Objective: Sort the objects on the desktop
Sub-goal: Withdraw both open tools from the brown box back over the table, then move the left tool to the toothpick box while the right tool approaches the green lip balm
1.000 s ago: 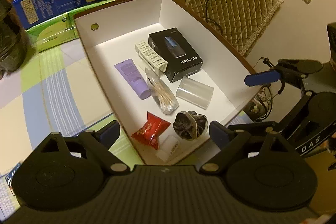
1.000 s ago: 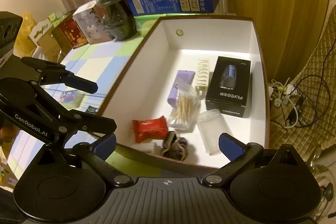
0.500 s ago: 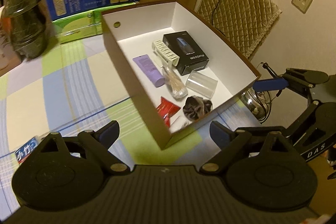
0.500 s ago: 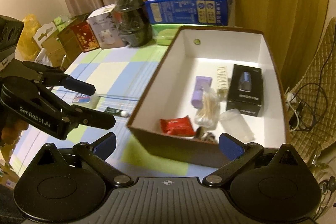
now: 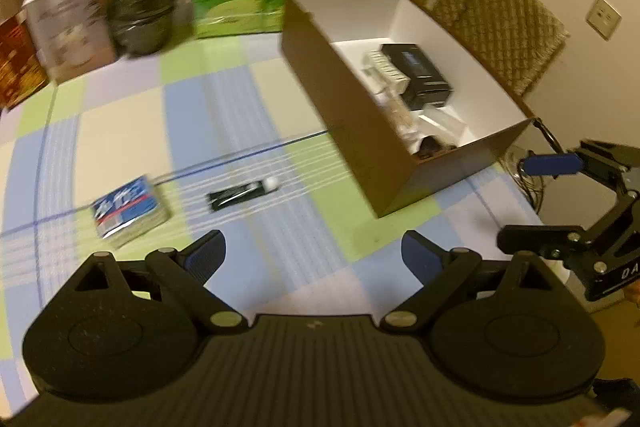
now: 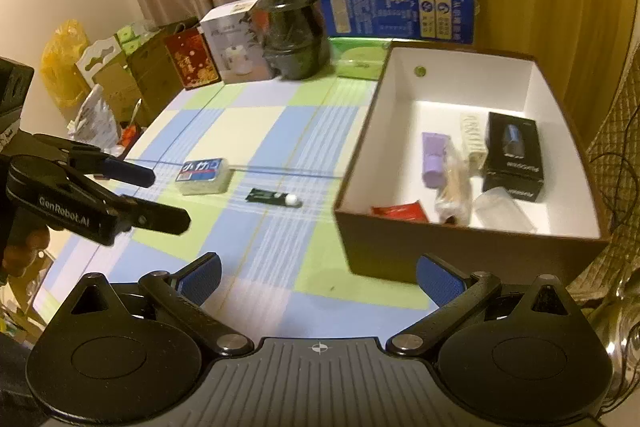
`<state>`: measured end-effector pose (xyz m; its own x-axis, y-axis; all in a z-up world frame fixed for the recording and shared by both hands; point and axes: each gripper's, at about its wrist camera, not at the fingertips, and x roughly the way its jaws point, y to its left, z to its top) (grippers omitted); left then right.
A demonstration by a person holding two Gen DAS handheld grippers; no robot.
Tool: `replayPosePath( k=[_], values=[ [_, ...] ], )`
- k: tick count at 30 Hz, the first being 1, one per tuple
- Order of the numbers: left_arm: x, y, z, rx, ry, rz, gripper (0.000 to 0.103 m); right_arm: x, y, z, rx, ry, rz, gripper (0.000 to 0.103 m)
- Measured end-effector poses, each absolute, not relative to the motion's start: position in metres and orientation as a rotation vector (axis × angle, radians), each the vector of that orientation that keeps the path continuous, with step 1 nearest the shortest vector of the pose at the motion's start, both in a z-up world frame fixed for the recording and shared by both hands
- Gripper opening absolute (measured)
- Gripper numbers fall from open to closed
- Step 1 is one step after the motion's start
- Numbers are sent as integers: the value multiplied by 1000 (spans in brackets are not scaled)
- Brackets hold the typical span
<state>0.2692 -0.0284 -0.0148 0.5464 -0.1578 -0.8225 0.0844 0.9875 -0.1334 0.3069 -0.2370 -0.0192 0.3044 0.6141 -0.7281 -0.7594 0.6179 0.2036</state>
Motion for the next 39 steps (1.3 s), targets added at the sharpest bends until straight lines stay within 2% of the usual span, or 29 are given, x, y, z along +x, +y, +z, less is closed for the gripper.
replayPosePath(
  k=[25, 39],
  values=[
    [215, 61, -36, -165, 1019, 33, 92, 263, -152, -65, -233, 964, 999, 101],
    [222, 86, -55, -146, 1018, 97, 93, 267, -108, -91, -329, 904, 987, 101]
  ],
)
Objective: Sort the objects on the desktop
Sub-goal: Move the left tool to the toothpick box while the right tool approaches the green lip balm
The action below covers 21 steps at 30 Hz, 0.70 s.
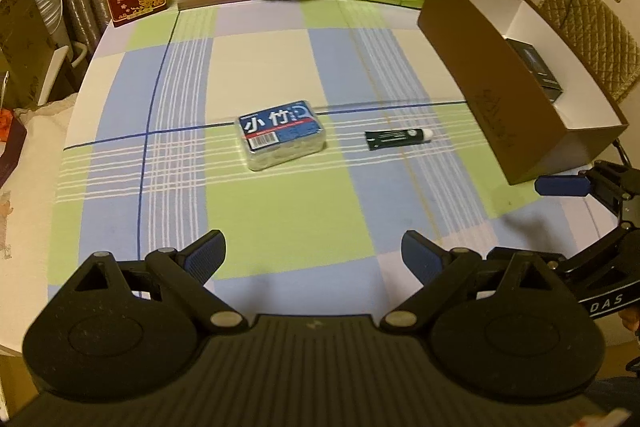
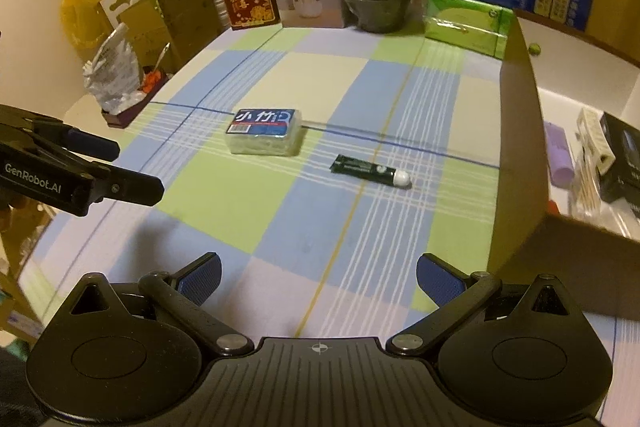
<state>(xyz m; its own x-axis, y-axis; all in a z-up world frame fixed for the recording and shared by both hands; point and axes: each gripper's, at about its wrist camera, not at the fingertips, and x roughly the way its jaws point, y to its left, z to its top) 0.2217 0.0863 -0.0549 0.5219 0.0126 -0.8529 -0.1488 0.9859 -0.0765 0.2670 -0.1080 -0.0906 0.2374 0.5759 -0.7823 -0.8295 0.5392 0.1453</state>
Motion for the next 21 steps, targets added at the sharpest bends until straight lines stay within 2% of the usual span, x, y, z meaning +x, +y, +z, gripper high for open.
replayPosePath(
  k=[14, 21],
  values=[
    [264, 111, -74, -86, 1021, 124, 93, 295, -73, -113, -247, 859, 822, 101],
    [283, 118, -89, -66, 1009, 73, 92, 312, -59, -132, -215, 916, 748, 101]
  ],
)
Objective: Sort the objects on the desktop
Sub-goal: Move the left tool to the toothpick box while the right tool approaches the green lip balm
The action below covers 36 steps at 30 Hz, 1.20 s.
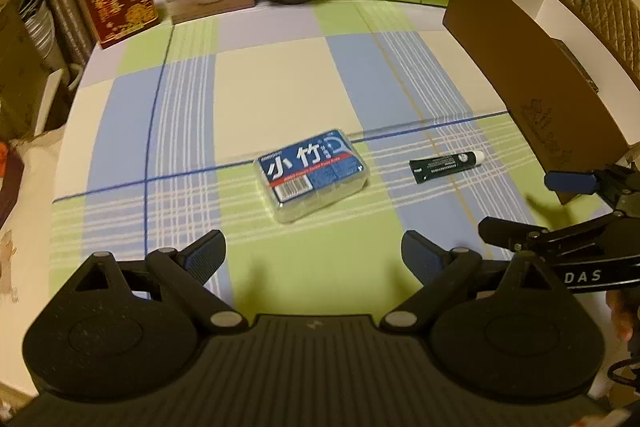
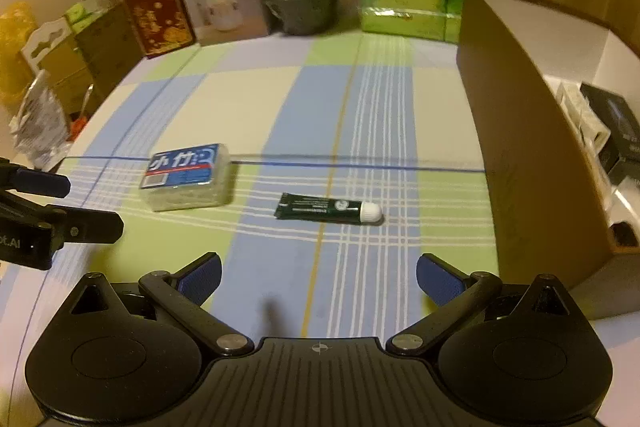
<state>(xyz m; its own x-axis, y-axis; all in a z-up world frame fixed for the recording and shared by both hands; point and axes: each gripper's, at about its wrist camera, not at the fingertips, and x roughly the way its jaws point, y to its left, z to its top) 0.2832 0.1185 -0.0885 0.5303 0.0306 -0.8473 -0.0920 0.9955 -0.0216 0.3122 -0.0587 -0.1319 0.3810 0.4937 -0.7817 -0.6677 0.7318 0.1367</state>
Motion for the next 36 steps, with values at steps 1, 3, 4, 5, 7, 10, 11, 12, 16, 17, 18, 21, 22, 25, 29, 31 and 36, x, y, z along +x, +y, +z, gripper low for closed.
replayPosePath(
  k=[1, 3, 4, 5, 7, 10, 11, 12, 16, 17, 18, 21, 22, 25, 29, 31, 36],
  values=[
    [287, 119, -91, -60, 1008, 61, 92, 314, -57, -135, -212, 921, 739, 101],
    [296, 122, -97, -32, 1013, 28, 92, 316, -53, -141, -214, 934, 722, 101],
    [300, 122, -101, -12, 1011, 5, 92, 317, -52, -144, -213, 937, 715, 101],
    [304, 123, -103, 7, 1011, -10, 92, 319, -51, -146, -210, 939, 710, 101],
    [314, 125, -108, 55, 1013, -37, 92, 321, -50, -149, -204, 942, 701, 101],
    [328, 129, -114, 114, 1011, -77, 92, 325, -48, -153, -198, 941, 680, 101],
    [334, 130, -116, 130, 1007, -96, 92, 326, -47, -154, -193, 941, 674, 101],
    [339, 131, -119, 145, 1006, -112, 92, 328, -48, -155, -186, 941, 665, 101],
    [354, 132, -129, 215, 1006, -207, 91, 334, -49, -157, -168, 946, 633, 101],
    [356, 132, -132, 234, 1006, -232, 90, 335, -49, -157, -163, 948, 628, 101],
    [358, 131, -135, 257, 1005, -256, 90, 336, -50, -157, -159, 948, 621, 101],
    [365, 129, -142, 321, 1011, -301, 81, 339, -52, -158, -143, 946, 600, 101],
    [367, 129, -144, 326, 1015, -310, 78, 340, -53, -158, -138, 949, 596, 101],
    [372, 132, -147, 292, 1019, -335, 72, 342, -51, -159, -131, 948, 594, 101],
    [371, 135, -149, 264, 999, -342, 68, 340, -42, -162, -169, 936, 609, 101],
    [370, 136, -148, 252, 994, -321, 67, 338, -37, -163, -190, 920, 617, 101],
    [364, 140, -145, 165, 1015, -202, 67, 339, -24, -169, -233, 888, 626, 101]
  ],
)
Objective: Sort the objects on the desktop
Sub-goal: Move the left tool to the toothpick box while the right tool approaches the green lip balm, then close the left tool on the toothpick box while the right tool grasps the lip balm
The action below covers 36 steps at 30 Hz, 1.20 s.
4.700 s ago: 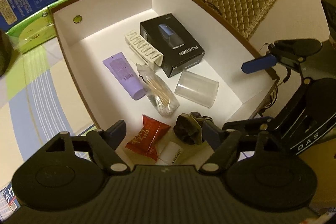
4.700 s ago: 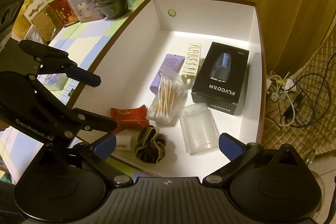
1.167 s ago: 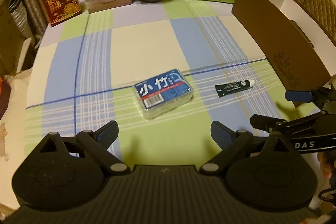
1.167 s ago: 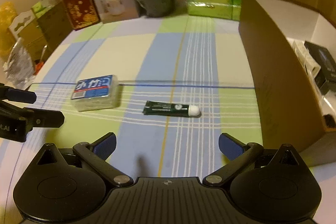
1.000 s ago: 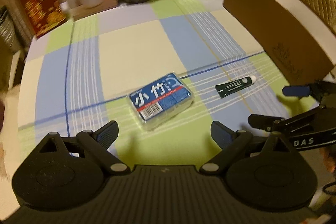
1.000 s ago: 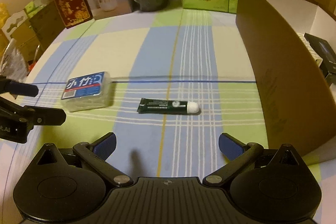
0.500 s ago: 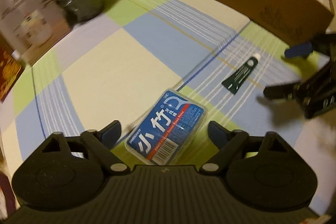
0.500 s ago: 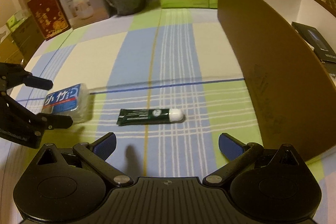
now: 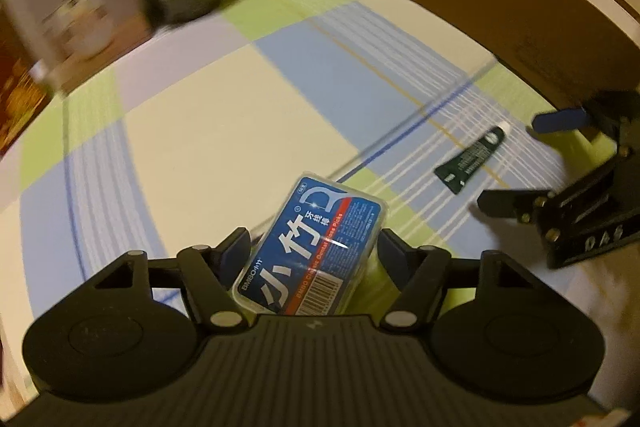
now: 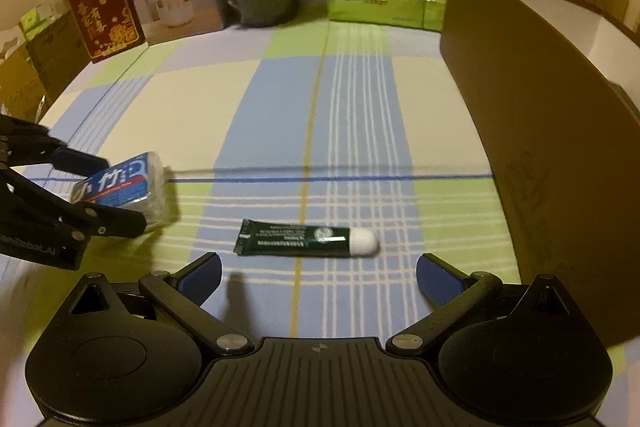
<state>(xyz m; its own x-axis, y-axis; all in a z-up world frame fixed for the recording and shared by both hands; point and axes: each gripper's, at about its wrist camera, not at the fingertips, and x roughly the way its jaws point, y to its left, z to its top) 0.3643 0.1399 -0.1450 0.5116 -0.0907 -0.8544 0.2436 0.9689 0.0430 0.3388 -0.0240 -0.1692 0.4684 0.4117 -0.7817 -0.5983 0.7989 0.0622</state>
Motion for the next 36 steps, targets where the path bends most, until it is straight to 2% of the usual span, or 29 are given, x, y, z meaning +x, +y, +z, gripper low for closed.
replayPosePath(
  k=[11, 17, 28, 32, 36],
  values=[
    [349, 163, -136, -79, 1068, 152, 64, 335, -4, -180, -313, 842, 625, 100],
    [349, 163, -139, -121, 1100, 185, 64, 335, -1, -180, -276, 820, 615, 82],
    [351, 164, -148, -100, 1103, 145, 64, 333, -4, -180, -294, 822, 654, 82],
    [353, 162, -149, -63, 1086, 114, 55, 332, -6, -179, -303, 837, 665, 81],
    [351, 163, -148, -75, 1084, 100, 53, 331, -9, -178, -302, 857, 667, 81]
  ],
)
